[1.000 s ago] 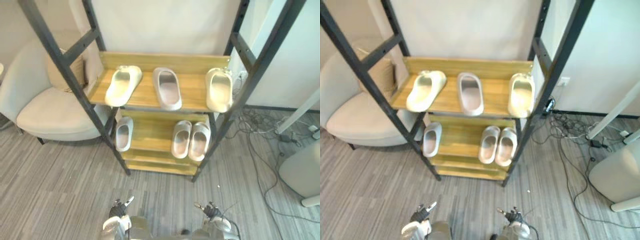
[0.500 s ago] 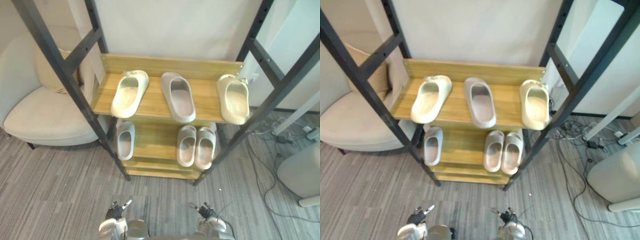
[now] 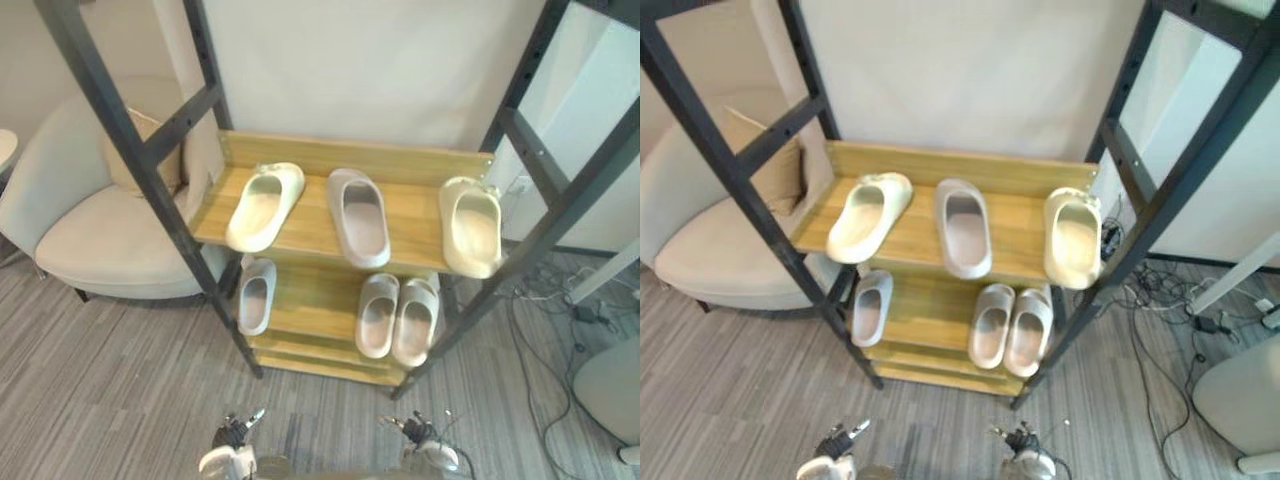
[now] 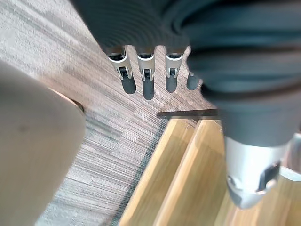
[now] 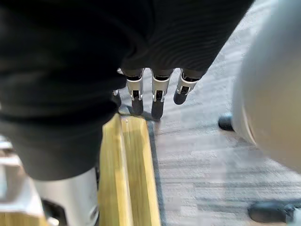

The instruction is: Organize the slippers on the shoe rack

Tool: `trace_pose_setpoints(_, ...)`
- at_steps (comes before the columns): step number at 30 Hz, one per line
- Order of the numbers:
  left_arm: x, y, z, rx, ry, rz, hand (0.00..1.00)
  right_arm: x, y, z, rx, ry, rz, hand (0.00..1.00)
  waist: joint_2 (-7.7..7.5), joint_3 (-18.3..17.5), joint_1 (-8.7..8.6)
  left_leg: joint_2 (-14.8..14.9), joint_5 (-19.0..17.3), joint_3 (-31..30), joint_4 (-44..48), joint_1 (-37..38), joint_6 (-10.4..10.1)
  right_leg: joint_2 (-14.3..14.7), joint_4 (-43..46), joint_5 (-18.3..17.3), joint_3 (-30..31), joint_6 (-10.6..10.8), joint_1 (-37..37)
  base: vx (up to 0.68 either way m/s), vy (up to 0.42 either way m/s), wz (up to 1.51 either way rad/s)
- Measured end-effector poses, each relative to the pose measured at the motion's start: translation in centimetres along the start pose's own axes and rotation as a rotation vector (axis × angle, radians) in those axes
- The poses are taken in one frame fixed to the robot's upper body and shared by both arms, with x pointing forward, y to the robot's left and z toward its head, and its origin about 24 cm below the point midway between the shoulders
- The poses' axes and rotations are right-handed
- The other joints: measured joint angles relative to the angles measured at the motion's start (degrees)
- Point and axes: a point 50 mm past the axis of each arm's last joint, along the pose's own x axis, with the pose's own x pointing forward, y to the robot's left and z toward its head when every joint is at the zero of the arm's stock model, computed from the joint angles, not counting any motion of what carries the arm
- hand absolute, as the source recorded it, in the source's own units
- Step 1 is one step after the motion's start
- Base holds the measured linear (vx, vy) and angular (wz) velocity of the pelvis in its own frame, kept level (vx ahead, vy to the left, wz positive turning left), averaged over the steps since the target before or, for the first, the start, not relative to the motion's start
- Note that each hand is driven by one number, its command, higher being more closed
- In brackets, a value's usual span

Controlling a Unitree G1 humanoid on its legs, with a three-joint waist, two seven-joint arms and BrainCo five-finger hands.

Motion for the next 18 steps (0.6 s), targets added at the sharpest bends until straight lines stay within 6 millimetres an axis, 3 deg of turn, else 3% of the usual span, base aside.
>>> trace_pose_setpoints(10, 0.1, 0.1, 0.0, 0.058, 0.008, -0.007, 0.00, -0.4, 0.0, 0.6, -0.027, -0.063, 0.001, 0.00, -0.40, -0.37, -0.34, -2.07, 1.37, 0.38, -2.96, 0.83, 1.21, -0.74, -6.48, 3.72, 1.07, 1.31, 2.25, 0.00, 0.043, -0.02)
trace_pose_setpoints(13, 0.1, 0.1, 0.0, 0.071, 0.009, -0.006, 0.00, -1.3, 0.0, 2.3, -0.030, -0.188, 0.014, 0.00, -0.36, -0.35, -0.82, -2.51, 2.13, 1.46, -4.40, 0.86, 1.54, -1.09, -6.54, 4.22, 2.22, 1.47, 1.13, -0.04, 0.034, -0.18)
trace_pose_setpoints(18, -0.1, 0.3, -0.3, 0.093, 0.003, -0.001, 0.00, -5.5, -0.4, 7.2, 0.016, -0.525, 0.023, 0.00, -0.39, -0.37, -2.66, -2.11, 2.28, 3.35, -5.48, 0.98, 1.55, -0.91, -6.48, 4.50, 4.14, 1.51, -0.40, -0.01, 0.005, -0.17)
